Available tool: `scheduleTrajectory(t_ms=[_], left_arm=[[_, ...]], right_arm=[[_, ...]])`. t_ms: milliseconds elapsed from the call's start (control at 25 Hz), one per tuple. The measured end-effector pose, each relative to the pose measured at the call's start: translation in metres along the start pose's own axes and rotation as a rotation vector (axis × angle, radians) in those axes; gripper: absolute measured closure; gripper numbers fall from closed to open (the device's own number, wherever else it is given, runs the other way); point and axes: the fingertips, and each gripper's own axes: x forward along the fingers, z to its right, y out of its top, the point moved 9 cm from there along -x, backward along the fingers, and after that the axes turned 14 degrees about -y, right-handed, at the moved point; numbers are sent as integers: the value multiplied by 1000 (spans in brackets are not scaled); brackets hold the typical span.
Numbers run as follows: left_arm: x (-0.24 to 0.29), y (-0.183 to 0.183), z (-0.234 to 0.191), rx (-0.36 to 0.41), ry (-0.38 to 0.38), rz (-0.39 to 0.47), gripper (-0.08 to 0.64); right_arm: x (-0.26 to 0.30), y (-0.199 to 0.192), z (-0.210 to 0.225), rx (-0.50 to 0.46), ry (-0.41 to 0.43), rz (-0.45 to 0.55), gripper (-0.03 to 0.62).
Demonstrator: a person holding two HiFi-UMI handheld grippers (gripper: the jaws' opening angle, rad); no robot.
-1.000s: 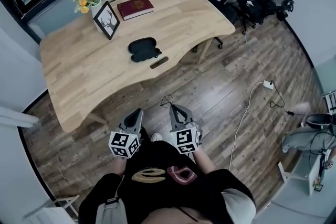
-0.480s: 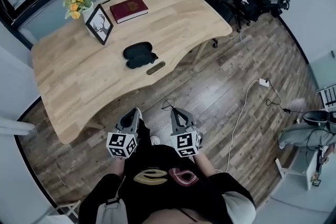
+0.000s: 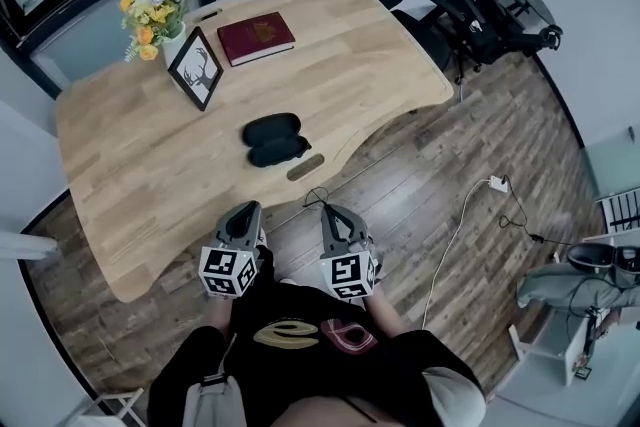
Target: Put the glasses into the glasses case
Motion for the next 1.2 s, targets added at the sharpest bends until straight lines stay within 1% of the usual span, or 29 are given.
scheduleTrajectory(t_ms=[240,520,680,760,880,960,1200], left_arm=[[19,27,-35,29,4,7,532],[25,45,-81,14,6,23,532],[23,50,-99,10,-2,-13,532],[24,54,-104,7,3,-7,532],[23,56,-109,-9,36,5,532],[23,57,-111,-13,60,2,532],[24,62,-107,-24,134,34,532]], right_arm=[[45,26,1,-4,8,8,577],[91,56,-10,-63,14,25,577],[109,70,-20,-19,66,-6,577],[114,74,-21,-30,82,-14,577],[123,74,-22,-51,123,-26,577],[129,76,-21,-59,133,-24,577],[145,81,-6,-135,168,16,577]])
